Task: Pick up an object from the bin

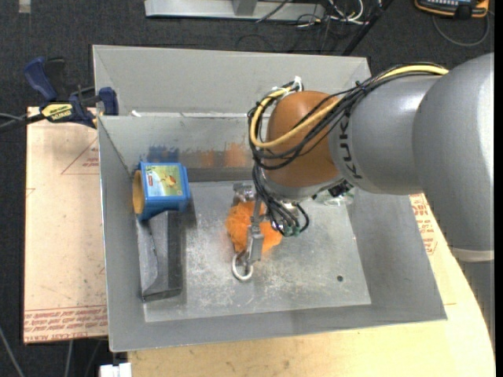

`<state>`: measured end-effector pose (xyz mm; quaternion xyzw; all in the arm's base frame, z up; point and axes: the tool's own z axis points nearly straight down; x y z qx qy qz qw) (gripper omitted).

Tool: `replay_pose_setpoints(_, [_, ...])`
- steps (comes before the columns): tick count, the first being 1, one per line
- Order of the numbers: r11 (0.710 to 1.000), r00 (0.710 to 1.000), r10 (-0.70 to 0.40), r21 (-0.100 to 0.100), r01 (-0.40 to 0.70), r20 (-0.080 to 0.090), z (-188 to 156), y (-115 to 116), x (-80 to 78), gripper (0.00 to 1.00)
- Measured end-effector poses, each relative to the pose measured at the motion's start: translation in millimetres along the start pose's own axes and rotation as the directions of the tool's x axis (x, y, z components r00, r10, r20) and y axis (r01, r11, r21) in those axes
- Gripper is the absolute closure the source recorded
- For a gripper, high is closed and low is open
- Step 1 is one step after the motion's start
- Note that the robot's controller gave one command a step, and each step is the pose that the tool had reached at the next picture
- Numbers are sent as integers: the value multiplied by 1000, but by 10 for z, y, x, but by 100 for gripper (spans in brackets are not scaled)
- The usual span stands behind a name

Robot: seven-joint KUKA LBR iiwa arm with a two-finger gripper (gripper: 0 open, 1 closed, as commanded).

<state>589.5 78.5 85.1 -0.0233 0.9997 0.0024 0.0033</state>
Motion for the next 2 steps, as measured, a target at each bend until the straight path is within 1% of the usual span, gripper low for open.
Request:
replay_pose_setpoints(1, [999,999,34,-2,-34,0,-36,-506,-182,100])
replay_pose_setpoints(2, [999,999,34,-2,-34,0,-36,-506,-182,100])
